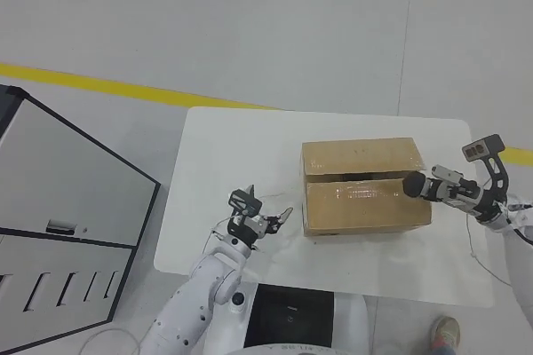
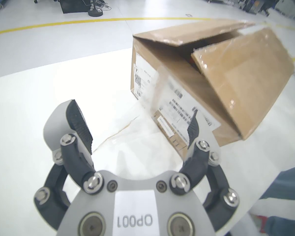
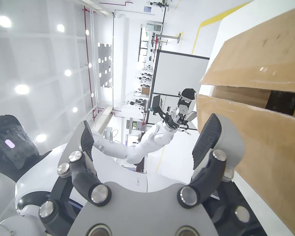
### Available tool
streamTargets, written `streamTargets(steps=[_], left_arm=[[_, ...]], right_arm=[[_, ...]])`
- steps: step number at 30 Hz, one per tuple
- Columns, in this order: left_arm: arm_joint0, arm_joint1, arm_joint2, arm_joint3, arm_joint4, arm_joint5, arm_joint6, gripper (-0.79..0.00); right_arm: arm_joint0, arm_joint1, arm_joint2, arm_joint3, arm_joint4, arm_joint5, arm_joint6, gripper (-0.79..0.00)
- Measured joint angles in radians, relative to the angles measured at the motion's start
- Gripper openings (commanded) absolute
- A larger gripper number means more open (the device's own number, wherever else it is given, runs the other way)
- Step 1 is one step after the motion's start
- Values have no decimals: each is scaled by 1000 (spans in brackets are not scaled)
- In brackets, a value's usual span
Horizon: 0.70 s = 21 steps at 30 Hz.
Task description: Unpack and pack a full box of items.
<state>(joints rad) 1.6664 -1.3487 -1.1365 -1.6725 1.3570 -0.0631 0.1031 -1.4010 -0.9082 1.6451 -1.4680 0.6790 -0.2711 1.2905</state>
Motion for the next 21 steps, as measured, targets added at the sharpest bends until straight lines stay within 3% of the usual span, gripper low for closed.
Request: streamTargets(steps=[21], left_arm=[[0, 0, 0, 1, 1, -1, 1, 0]], right_arm=[[-2, -2, 10, -41, 35, -9, -18, 0]])
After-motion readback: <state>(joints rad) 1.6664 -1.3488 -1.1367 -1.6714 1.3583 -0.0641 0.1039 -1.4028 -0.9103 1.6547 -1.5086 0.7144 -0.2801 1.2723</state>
